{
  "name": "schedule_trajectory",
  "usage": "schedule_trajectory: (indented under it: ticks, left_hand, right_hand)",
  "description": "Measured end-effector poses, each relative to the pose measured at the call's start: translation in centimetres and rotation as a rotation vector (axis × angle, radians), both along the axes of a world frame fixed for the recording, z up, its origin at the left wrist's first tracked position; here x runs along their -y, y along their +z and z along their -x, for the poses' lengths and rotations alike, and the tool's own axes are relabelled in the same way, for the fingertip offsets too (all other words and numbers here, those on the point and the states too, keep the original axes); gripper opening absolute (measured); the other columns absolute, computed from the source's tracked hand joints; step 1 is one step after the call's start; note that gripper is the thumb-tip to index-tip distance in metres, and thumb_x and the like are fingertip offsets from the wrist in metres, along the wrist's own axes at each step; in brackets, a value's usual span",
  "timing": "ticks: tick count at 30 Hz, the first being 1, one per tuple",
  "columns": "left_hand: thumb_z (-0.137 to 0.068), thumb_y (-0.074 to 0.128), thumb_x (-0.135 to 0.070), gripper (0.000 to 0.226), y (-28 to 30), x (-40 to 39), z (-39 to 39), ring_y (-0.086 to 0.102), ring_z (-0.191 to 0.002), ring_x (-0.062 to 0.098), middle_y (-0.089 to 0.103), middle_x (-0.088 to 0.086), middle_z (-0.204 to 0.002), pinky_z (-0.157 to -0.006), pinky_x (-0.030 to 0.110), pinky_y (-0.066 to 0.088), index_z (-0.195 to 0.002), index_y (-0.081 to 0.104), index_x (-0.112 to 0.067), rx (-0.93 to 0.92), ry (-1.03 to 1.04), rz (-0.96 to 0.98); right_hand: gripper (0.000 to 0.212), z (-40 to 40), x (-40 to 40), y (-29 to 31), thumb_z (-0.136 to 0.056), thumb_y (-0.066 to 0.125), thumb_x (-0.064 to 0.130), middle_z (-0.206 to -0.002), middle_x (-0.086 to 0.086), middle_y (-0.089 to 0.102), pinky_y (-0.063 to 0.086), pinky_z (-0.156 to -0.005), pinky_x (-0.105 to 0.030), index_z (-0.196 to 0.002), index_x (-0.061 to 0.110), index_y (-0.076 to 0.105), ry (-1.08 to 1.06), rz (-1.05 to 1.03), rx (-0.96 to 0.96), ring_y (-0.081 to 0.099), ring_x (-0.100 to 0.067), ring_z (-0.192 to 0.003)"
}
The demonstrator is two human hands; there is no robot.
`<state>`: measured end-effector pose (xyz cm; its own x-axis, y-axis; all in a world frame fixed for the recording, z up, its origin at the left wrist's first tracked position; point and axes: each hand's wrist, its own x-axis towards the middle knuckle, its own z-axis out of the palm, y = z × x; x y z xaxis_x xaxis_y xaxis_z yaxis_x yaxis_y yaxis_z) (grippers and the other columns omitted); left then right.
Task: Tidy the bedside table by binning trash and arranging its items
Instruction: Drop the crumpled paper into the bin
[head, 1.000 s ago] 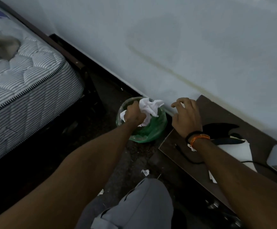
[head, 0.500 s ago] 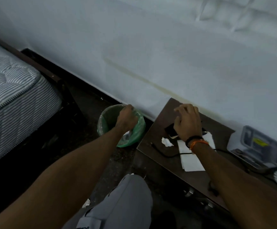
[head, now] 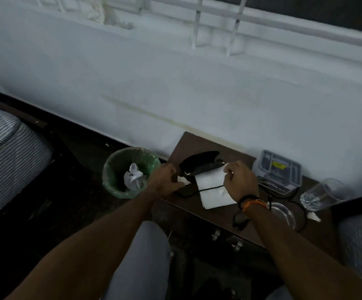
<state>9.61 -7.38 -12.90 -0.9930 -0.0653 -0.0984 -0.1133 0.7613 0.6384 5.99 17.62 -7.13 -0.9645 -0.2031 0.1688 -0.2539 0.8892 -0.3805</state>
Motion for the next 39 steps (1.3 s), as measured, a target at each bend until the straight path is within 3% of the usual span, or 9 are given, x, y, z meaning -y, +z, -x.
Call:
schedule_trajectory:
  ticks: [3, 7, 12, 17, 22, 27, 32, 35, 39]
  left_hand:
    - [-0.064, 0.081, -0.051, 0.05, 0.0, -1.2, 0.0, 0.055, -0.084, 0.02, 0.054, 0.002, -0.092, -0.064, 0.029, 0.037, -0.087, 0.05, -0.02, 0.01, 0.068, 0.042]
    - [-0.067, 0.08, -0.051, 0.049, -0.7, -2.1, 0.5, 0.058, -0.084, 0.025, 0.061, 0.008, -0.091, -0.062, 0.03, 0.037, -0.086, 0.054, -0.014, -0.023, 0.126, 0.074]
    - [-0.078, 0.069, -0.021, 0.02, -0.7, -3.0, 1.2, 0.061, -0.093, 0.036, 0.064, 0.015, -0.098, -0.069, 0.038, 0.045, -0.088, 0.059, -0.006, 0.001, 0.14, 0.148]
    - [-0.08, 0.059, -0.01, 0.013, 0.2, -3.0, 1.2, 0.056, -0.076, 0.034, 0.053, 0.009, -0.077, -0.058, 0.033, 0.033, -0.074, 0.046, -0.01, -0.028, 0.182, 0.112]
    - [-0.076, 0.059, -0.007, 0.012, 1.4, -2.9, 0.1, 0.05, -0.061, 0.03, 0.051, 0.006, -0.065, -0.053, 0.032, 0.032, -0.069, 0.049, -0.007, -0.212, 0.335, 0.028]
    - [-0.072, 0.057, -0.019, 0.014, 1.2, -5.3, -0.5, 0.05, -0.057, 0.023, 0.051, 0.001, -0.061, -0.049, 0.037, 0.041, -0.07, 0.043, -0.017, -0.336, -0.021, -0.019]
    - [-0.072, 0.061, -0.016, 0.019, 0.4, -8.5, -0.4, 0.054, -0.062, 0.02, 0.051, -0.006, -0.069, -0.059, 0.028, 0.043, -0.087, 0.049, -0.018, -0.293, -0.072, -0.15]
    - [-0.072, 0.06, -0.018, 0.025, -0.4, -9.4, -0.1, 0.063, -0.073, 0.022, 0.063, -0.001, -0.08, -0.066, 0.028, 0.05, -0.097, 0.06, -0.016, -0.262, -0.108, -0.191]
    - [-0.075, 0.057, -0.013, 0.019, -1.3, -10.6, 0.1, 0.067, -0.074, 0.02, 0.068, 0.0, -0.086, -0.066, 0.032, 0.056, -0.091, 0.067, -0.015, -0.26, -0.131, -0.273]
  right_hand:
    - [0.015, -0.7, -1.8, -0.4, -0.081, 0.055, 0.003, -0.091, -0.01, 0.058, 0.047, -0.062, -0.038, -0.086, 0.009, 0.067, -0.01, -0.021, 0.023, 0.059, -0.033, -0.078]
    - [0.014, -0.8, -3.9, -0.9, -0.08, 0.055, 0.002, -0.089, -0.012, 0.06, 0.044, -0.06, -0.034, -0.081, 0.008, 0.067, -0.061, -0.031, 0.027, 0.059, -0.035, -0.074]
    - [0.019, 0.2, -6.1, -0.8, -0.079, 0.054, 0.0, -0.092, -0.014, 0.063, 0.048, -0.067, -0.036, -0.087, 0.008, 0.069, -0.114, -0.044, 0.063, 0.06, -0.035, -0.083]
    - [0.025, 1.6, -8.0, -0.3, -0.076, 0.056, -0.001, -0.099, -0.012, 0.072, 0.052, -0.079, -0.035, -0.089, 0.011, 0.073, -0.149, -0.085, 0.19, 0.064, -0.032, -0.095]
    - [0.018, 1.6, -8.7, -0.3, -0.072, 0.06, 0.004, -0.088, -0.007, 0.072, 0.056, -0.075, -0.038, -0.079, 0.013, 0.073, -0.022, -0.191, 0.306, 0.066, -0.029, -0.086]
    - [0.021, 1.1, -6.7, -1.4, -0.082, 0.064, 0.026, -0.103, -0.008, 0.069, 0.053, -0.08, -0.037, -0.1, 0.017, 0.068, 0.123, -0.184, 0.332, 0.065, -0.028, -0.096]
    - [0.048, 0.4, -3.6, -3.3, -0.081, 0.069, 0.047, -0.118, -0.009, 0.055, 0.047, -0.084, -0.037, -0.119, 0.019, 0.059, 0.147, -0.22, 0.384, 0.057, -0.03, -0.106]
    - [0.044, 0.4, -2.6, -4.1, -0.081, 0.07, 0.041, -0.119, -0.01, 0.051, 0.047, -0.083, -0.038, -0.117, 0.018, 0.058, 0.107, -0.222, 0.392, 0.057, -0.032, -0.104]
    - [0.02, 0.3, -2.3, -4.1, -0.085, 0.056, 0.012, -0.106, -0.013, 0.061, 0.048, -0.076, -0.037, -0.103, 0.011, 0.063, 0.069, -0.183, 0.296, 0.06, -0.035, -0.097]
